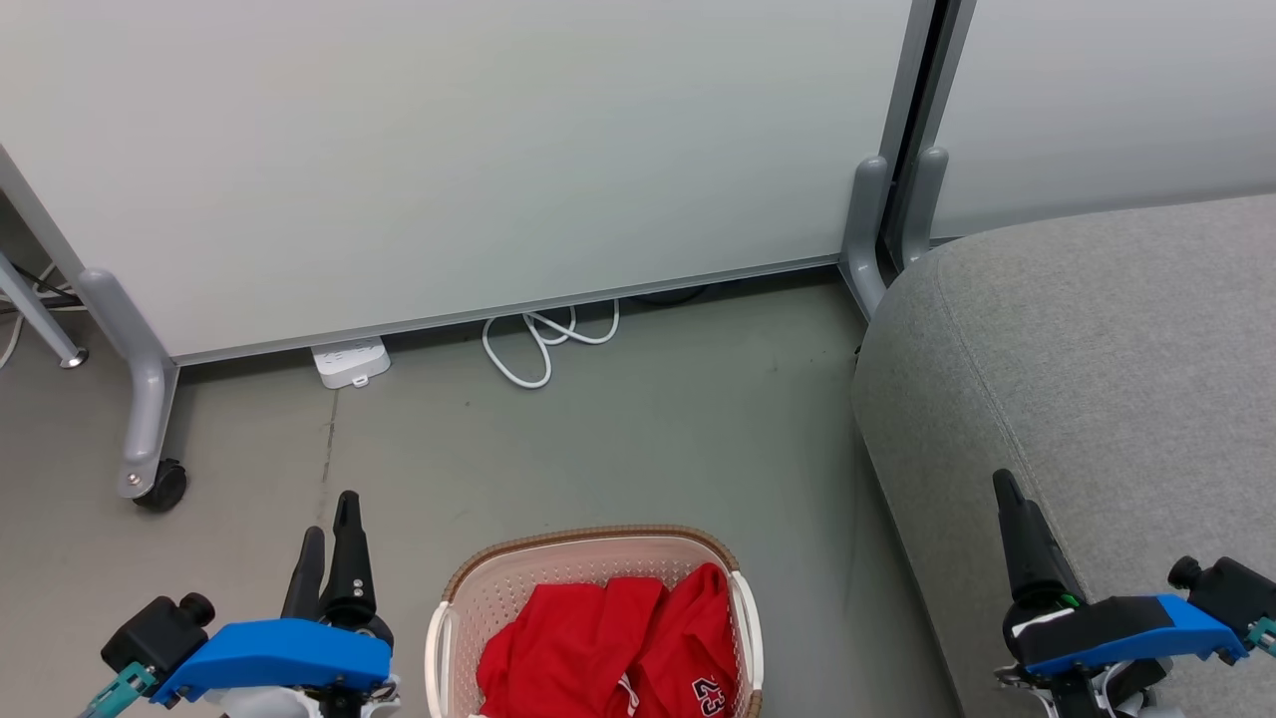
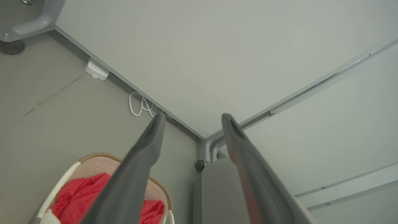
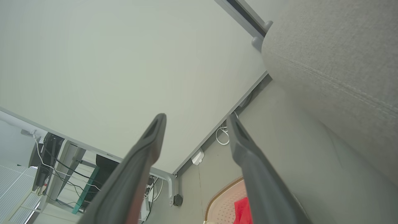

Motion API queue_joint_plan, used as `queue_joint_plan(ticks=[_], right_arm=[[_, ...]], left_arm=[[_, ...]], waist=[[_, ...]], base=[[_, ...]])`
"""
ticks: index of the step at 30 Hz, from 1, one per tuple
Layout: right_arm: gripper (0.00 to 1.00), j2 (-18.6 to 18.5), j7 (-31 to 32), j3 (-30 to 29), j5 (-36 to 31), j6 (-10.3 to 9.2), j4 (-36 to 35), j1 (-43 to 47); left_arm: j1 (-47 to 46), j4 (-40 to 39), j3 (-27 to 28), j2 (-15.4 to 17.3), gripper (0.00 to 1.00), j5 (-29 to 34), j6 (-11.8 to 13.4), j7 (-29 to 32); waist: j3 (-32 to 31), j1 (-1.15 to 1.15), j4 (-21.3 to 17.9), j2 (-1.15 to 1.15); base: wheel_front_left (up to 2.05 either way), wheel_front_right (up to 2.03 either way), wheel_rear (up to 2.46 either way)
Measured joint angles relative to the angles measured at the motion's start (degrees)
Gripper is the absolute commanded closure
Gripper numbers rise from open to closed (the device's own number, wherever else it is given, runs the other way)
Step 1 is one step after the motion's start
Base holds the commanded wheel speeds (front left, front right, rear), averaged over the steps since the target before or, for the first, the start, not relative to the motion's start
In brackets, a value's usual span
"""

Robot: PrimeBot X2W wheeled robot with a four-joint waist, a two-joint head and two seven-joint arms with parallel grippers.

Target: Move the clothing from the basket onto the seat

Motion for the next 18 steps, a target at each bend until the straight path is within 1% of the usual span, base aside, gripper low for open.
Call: queue_joint_plan(ticks=[18], right_arm=[[0.00,-0.08,-1.01,0.83,-13.66,0.01,-0.44,-0.30]], left_arm=[[-0.01,0.48,-1.45,0.08,0.00,13.36,-0.03,-3.35]], waist=[[-0.11,0.00,0.19,0.00]], base=[[0.00,0.00,0.00]])
